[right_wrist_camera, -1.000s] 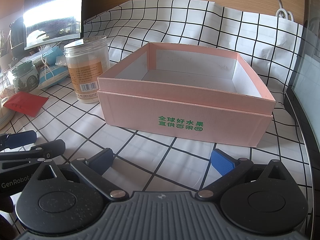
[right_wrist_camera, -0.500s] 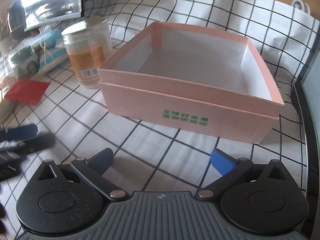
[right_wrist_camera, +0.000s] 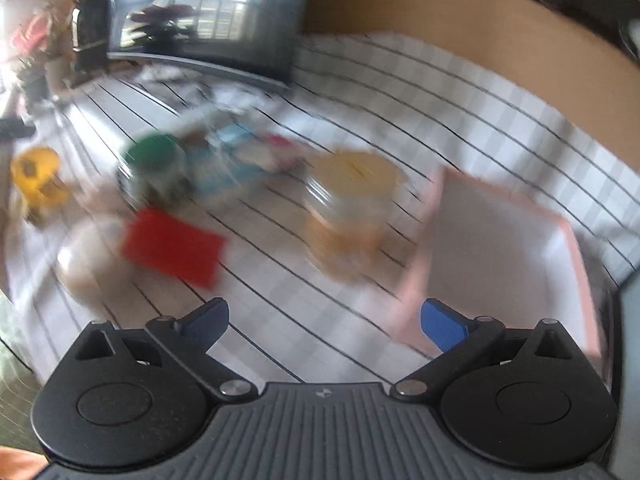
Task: Organize soft objects
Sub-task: 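Grasp the yellow toy with the left tool while the right tool grasps the clear bag of pink items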
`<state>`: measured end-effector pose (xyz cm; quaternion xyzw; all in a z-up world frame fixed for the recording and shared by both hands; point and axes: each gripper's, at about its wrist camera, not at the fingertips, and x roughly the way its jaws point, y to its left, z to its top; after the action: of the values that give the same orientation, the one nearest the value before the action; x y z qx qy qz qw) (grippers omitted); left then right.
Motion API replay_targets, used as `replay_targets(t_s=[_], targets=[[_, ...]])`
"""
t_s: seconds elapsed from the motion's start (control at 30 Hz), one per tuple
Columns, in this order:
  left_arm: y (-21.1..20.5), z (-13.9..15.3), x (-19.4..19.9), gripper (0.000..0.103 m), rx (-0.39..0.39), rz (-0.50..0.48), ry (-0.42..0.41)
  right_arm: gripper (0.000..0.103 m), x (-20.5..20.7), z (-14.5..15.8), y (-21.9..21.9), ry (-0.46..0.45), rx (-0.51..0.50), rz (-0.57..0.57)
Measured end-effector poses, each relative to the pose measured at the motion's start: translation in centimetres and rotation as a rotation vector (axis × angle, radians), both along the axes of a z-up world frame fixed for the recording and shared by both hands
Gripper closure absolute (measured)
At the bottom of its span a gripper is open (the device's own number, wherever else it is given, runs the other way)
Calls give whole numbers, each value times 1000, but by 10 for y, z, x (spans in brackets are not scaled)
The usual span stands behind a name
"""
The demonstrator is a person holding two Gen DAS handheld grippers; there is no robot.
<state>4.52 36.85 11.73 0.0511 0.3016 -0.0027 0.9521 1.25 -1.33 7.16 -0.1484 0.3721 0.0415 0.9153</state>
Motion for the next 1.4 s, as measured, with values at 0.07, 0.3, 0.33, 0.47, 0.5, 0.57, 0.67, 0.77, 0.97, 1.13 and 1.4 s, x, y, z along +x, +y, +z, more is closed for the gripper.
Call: replay_targets(t_s=[0.07,0.3,0.33,0.47,0.5,0.57,0.67,0.77,0.97,1.13,1.4], targets=[[43,-7,19,45,-53,-17,104,1,14,7,30,1,8,22],[70,-54,47,44,-123,-152,300,1,38,-3,109,40,-41,110],[68,-62,50,45,-118,-155,311,1,39,-6,115,48,-47,119],[72,-80,46,48,-172,-152,315,1,46,-10,133,63,-43,151],[72,-80,45,50,-165,-150,308,1,48,-11,138,58,-43,170],[72,-80,43,51,-166,-137,305,1,50,-15,150,27,-68,228],[76,-83,42,55,-251,-53,343,11,53,-26,181,3,-113,310],[80,-88,41,57,-284,-51,377,18,54,-38,212,7,-154,398],[94,-76,20,72,-364,16,238,35,66,-76,269,-7,-345,508],[100,-68,11,73,-417,61,172,85,95,-105,282,150,-395,464],[93,-15,12,73,-393,53,119,89,98,9,281,193,-46,508]])
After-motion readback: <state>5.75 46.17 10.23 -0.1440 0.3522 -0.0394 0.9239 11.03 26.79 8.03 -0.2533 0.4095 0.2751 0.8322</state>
